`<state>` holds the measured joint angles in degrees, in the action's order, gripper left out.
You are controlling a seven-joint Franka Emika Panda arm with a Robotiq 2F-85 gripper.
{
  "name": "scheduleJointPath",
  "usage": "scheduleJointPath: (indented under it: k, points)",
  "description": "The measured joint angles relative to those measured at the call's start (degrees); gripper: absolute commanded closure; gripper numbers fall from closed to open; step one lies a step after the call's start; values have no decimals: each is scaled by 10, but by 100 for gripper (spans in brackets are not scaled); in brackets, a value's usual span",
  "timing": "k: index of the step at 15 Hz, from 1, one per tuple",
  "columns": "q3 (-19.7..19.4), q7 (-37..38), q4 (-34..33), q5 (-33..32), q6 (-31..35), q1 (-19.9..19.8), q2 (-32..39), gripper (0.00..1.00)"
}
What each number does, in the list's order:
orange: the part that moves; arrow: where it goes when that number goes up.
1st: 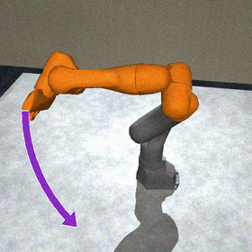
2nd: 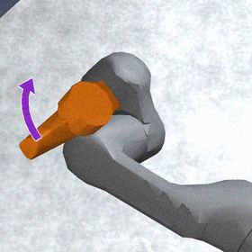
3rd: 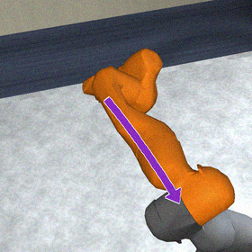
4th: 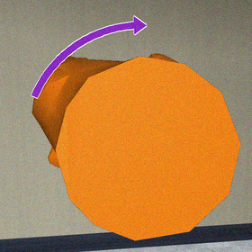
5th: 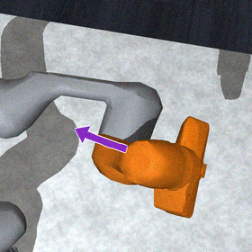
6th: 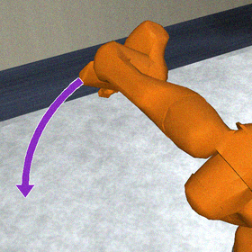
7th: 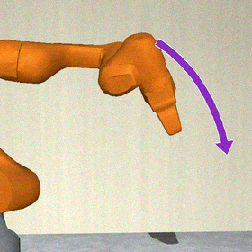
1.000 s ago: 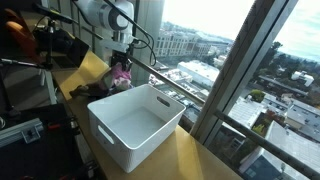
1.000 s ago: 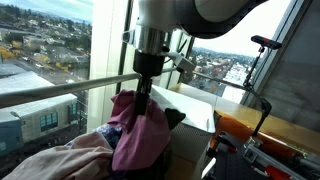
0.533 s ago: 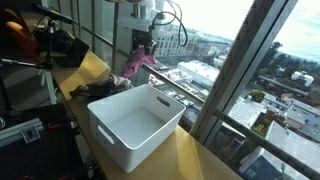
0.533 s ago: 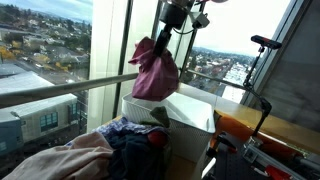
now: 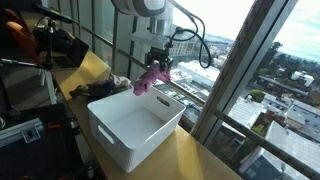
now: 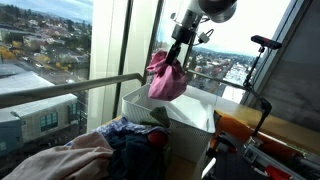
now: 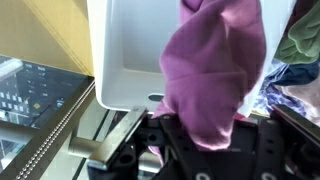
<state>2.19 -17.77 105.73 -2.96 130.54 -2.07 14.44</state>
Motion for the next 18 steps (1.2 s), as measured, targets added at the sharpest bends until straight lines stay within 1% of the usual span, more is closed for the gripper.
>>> scheduleJointPath:
  k: [1, 2, 5, 7, 9, 12, 16, 18]
  points:
    - [-5, 0, 14, 0, 18, -2, 15, 75]
    - [-9, 0, 29, -1, 38, -4, 30, 74]
    - [-18, 5, 60, -12, 85, -6, 75, 53]
    - [-20, 10, 68, -20, 102, -6, 89, 38]
    - [-20, 12, 69, -24, 105, -5, 83, 25]
    - [-18, 12, 73, -28, 105, 0, 48, 1]
    - [-7, 12, 99, -28, 105, 13, -15, 0]
    - [5, 19, 121, -30, 105, 30, -35, 0]
